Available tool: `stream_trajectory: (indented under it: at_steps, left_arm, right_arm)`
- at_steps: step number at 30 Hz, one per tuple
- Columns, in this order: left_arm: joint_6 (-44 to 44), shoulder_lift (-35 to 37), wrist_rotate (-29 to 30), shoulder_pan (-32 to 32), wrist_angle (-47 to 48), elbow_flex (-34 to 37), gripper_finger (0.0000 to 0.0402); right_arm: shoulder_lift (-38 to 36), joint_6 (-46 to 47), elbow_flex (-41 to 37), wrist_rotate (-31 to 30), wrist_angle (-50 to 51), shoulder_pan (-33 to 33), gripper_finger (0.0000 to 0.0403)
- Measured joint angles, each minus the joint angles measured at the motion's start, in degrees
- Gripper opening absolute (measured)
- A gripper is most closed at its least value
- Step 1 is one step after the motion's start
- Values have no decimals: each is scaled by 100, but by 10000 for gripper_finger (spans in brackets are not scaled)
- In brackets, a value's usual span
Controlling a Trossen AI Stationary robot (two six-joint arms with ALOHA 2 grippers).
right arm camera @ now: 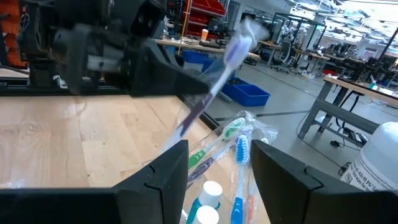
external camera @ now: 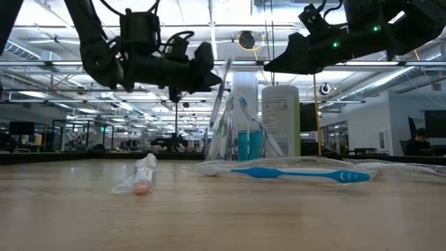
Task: Pick & Place toothbrushing station
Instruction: Put the left violet toothbrush into the transparent organizer
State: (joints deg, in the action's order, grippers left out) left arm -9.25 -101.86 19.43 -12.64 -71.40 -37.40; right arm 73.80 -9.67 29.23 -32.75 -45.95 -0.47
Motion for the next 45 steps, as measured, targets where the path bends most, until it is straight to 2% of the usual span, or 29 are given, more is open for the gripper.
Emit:
stream_trajectory:
  at_steps: [8,14,20,24,28,34,45]
  left_arm:
    - [3,-389,2,-17,26,-46,7]
    - [-146,-393,6,2,482,-49,3]
    - [-437,-393,13,2,1073,-51,19]
    - [-504,-391,15,2,1394,-51,9]
    - [-613,-391,15,2,1458,-51,5]
    - [-635,-391,15,3,1490,-51,29]
    - [-639,-387,4,15,1931,-51,31]
  right_arm:
    - [0,0,2,-2,0,0,164]
    - [0,0,0,-2,51,0,165]
    - [0,0,0,-2,120,0,165]
    - [0,1,0,-2,127,0,165]
    - [0,0,0,-2,127,0,164]
    - [0,2,0,-2,129,2,164]
    - [-2,2,0,-2,168,2,164]
